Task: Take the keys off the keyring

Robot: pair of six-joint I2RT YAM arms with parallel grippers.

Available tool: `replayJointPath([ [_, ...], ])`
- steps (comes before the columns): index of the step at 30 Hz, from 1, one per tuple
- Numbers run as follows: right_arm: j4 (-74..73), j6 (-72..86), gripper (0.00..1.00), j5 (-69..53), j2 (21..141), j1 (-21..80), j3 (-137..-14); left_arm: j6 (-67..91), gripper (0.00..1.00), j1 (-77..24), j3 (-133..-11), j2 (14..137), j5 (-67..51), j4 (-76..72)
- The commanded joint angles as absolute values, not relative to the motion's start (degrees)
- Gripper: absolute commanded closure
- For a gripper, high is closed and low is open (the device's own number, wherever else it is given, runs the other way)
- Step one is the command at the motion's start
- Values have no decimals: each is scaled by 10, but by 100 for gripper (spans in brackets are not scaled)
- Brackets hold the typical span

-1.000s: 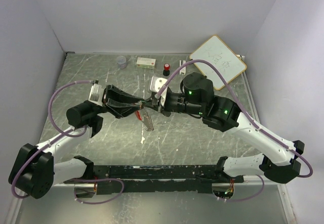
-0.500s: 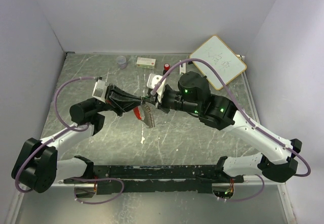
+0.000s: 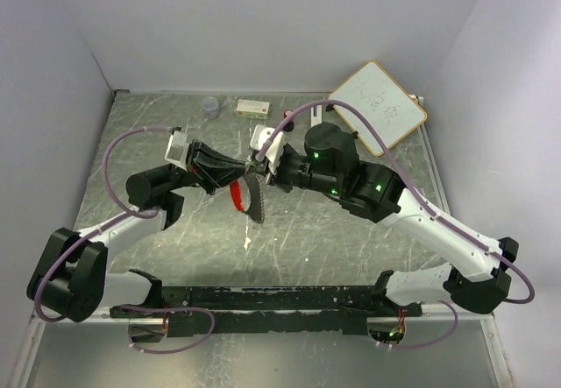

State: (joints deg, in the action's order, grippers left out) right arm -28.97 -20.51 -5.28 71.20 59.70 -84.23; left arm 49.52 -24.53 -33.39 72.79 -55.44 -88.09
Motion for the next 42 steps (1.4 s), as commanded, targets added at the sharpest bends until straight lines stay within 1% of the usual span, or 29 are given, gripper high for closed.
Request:
replayJointPath([
  [1, -252, -197, 100, -95, 712, 608, -863, 497, 93, -236, -358, 751, -536, -1027],
  [11, -267, -194, 100, -108, 722, 608, -879, 454, 93, -218, -349, 747, -516, -970],
  [19, -271, -181, 100, -113, 739, 607, -861, 474, 93, -191, -355, 745, -500, -982],
  [25, -259, -172, 100, -52, 752, 608, -826, 525, 93, -173, -357, 763, -496, -1035],
  [34, -265, -166, 100, 50, 799, 607, -808, 553, 93, -173, -364, 753, -492, -1036],
  [38, -251, -163, 100, 81, 800, 606, -795, 568, 93, -173, -359, 744, -492, -1036],
  [42, -236, -161, 100, 95, 789, 607, -786, 527, 93, -173, -340, 730, -483, -989],
])
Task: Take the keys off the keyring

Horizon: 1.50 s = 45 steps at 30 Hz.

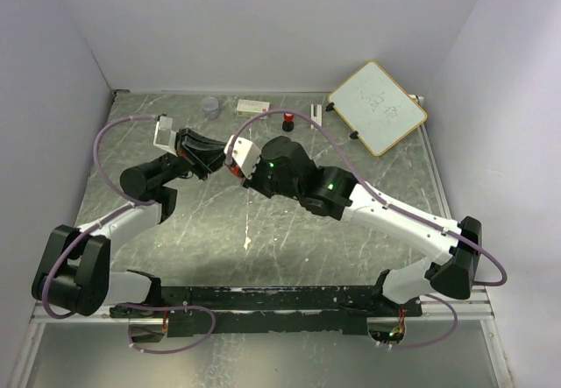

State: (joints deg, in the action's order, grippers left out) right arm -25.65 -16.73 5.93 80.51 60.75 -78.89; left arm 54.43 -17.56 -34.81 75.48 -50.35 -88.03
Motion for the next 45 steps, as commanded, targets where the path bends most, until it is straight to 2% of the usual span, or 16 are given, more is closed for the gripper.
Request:
replayJointPath([
  [1, -236, -160, 100, 97, 785, 606, -788, 512, 93, -173, -336, 727, -479, -969],
  [13, -238, -143, 100, 99, 740, 607, -796, 309, 93, -173, -302, 718, -411, -709],
  [22, -176, -95, 100, 292, 749, 577, -762, 245, 93, -173, -271, 728, -372, -656],
  [32, -152, 9, 100, 103, 806, 349, -700, 171, 93, -171, -238, 710, -280, -552],
  [42, -99, 56, 100, 42, 1018, 309, -724, 147, 93, -170, -211, 699, -149, -474],
  [45, -80, 61, 100, 32, 1053, 308, -727, 139, 90, -170, -206, 691, -127, -455],
])
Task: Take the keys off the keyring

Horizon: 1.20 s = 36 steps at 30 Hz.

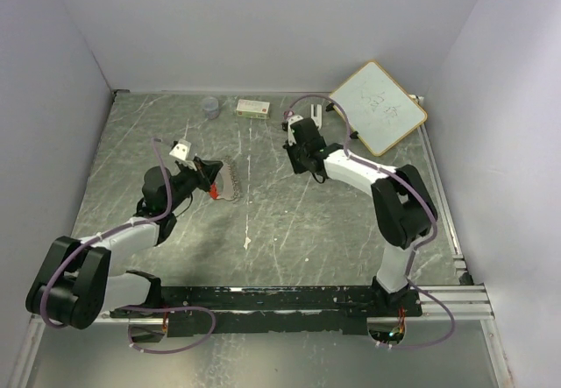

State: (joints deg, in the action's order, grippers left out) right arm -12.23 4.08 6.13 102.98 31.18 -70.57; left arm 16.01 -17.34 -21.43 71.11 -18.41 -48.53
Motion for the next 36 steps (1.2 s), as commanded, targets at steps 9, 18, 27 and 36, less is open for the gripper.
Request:
replayJointPath([
  [9, -48, 68, 85, 14, 1115, 307, -736, 139, 80, -169, -187, 683, -107, -461],
  [18, -37, 76, 52, 3, 1127, 306, -741, 139, 67, -169, -184, 682, -104, -457],
  [27, 2, 80, 49, 83, 959, 307, -666, 126, 1, -169, -179, 636, -84, -420],
  [36, 30, 93, 31, 203, 809, 307, -540, 110, 3, -168, -169, 601, -50, -373],
])
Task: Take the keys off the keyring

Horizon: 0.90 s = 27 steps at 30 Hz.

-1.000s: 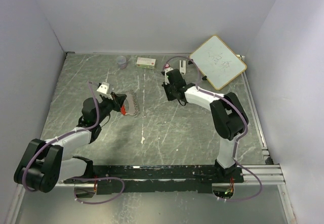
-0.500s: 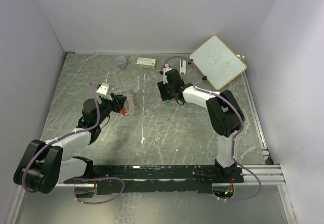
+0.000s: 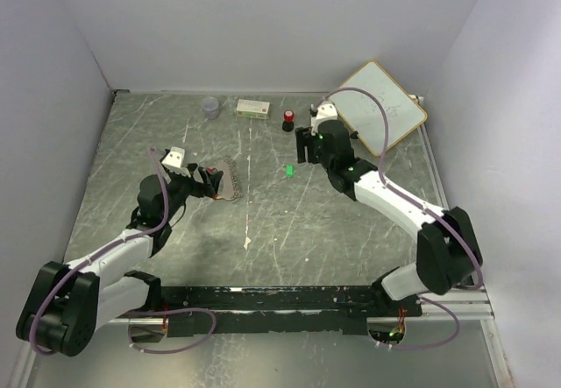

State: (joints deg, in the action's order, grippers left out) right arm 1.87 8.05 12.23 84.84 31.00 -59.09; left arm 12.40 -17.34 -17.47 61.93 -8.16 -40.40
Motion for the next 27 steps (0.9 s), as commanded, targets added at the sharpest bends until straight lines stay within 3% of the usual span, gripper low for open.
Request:
replayJointPath([
  [1, 29, 97, 26, 229, 797, 307, -529, 109, 3, -168, -169, 596, -42, -366],
  [3, 28, 104, 15, 270, 771, 307, -512, 110, 3, -168, -170, 588, -29, -352],
  [4, 28, 108, 2, 287, 759, 307, -503, 110, 3, -168, -170, 585, -24, -347],
  [5, 30, 111, 0, 301, 745, 307, -494, 111, 3, -168, -170, 582, -22, -344],
  [27, 88, 144, 0, 598, 467, 307, -323, 104, 3, -167, -172, 565, -18, -334],
])
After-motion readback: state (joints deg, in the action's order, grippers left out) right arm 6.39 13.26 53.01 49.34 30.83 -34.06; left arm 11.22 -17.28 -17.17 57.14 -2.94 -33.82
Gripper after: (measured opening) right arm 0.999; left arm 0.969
